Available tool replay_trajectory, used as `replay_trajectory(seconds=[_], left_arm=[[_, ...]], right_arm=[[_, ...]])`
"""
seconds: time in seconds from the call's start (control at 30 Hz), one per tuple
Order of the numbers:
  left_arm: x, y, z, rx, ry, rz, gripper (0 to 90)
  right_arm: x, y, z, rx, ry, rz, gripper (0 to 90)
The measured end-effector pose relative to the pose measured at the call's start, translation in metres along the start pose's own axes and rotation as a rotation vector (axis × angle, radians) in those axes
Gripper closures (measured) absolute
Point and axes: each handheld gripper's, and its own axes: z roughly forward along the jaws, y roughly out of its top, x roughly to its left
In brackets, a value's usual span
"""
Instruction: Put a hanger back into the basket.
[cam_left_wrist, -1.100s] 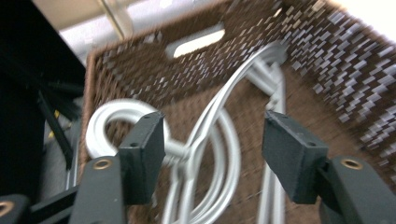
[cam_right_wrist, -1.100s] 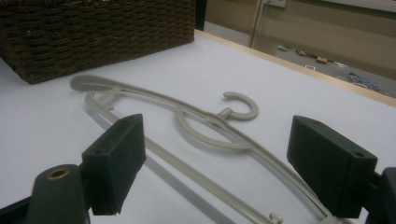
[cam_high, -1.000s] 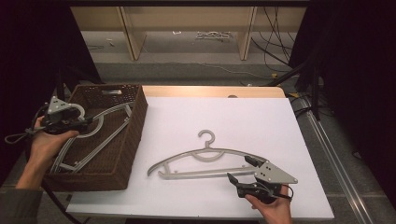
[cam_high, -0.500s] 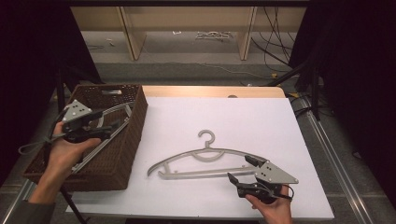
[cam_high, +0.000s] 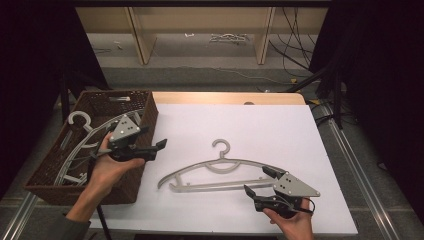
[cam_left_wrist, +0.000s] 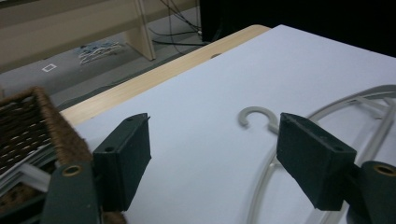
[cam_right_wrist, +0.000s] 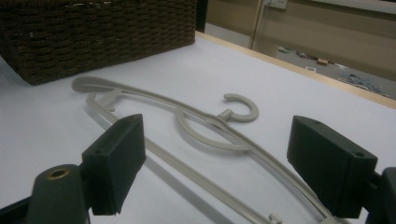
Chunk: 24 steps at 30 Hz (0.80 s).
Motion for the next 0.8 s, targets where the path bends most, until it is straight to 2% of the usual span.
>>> replay_trajectory(seconds=[0.17, 0.33, 0.43, 0.5, 0.57, 0.67, 0.7, 0.73, 0.8], left_arm=[[-0.015, -0.001, 0.015, 0.001, -0.047, -0.008, 25.2], [-0.031, -0.008, 0.036, 0.056, -0.089, 0.020, 24.7], [-0.040, -0.012, 0.047, 0.086, -0.109, 0.024, 24.5], [-0.042, -0.011, 0.051, 0.110, -0.119, 0.052, 24.2], [-0.047, -0.012, 0.057, 0.107, -0.128, 0.031, 23.8], [-0.049, -0.011, 0.064, 0.130, -0.140, 0.053, 23.3], [-0.051, -0.011, 0.067, 0.123, -0.145, 0.033, 23.1], [-0.050, -0.010, 0.068, 0.139, -0.141, 0.055, 23.1], [-0.052, -0.010, 0.074, 0.132, -0.144, 0.046, 23.0]], right_arm=[[-0.001, 0.001, -0.001, 0.003, 0.001, 0.002, 20.3], [0.000, 0.002, -0.001, 0.000, 0.008, 0.002, 20.3], [0.000, 0.002, 0.000, -0.006, 0.013, 0.001, 20.3], [-0.001, 0.001, 0.000, 0.001, 0.014, 0.001, 20.3], [-0.001, 0.001, 0.000, 0.001, 0.013, 0.005, 20.2], [0.001, 0.001, 0.000, 0.000, 0.015, 0.020, 20.3], [-0.001, 0.001, 0.001, -0.008, 0.009, 0.005, 20.2], [-0.001, 0.001, 0.000, 0.001, 0.015, 0.004, 20.2], [-0.001, 0.001, 0.000, -0.004, 0.013, 0.005, 20.3]])
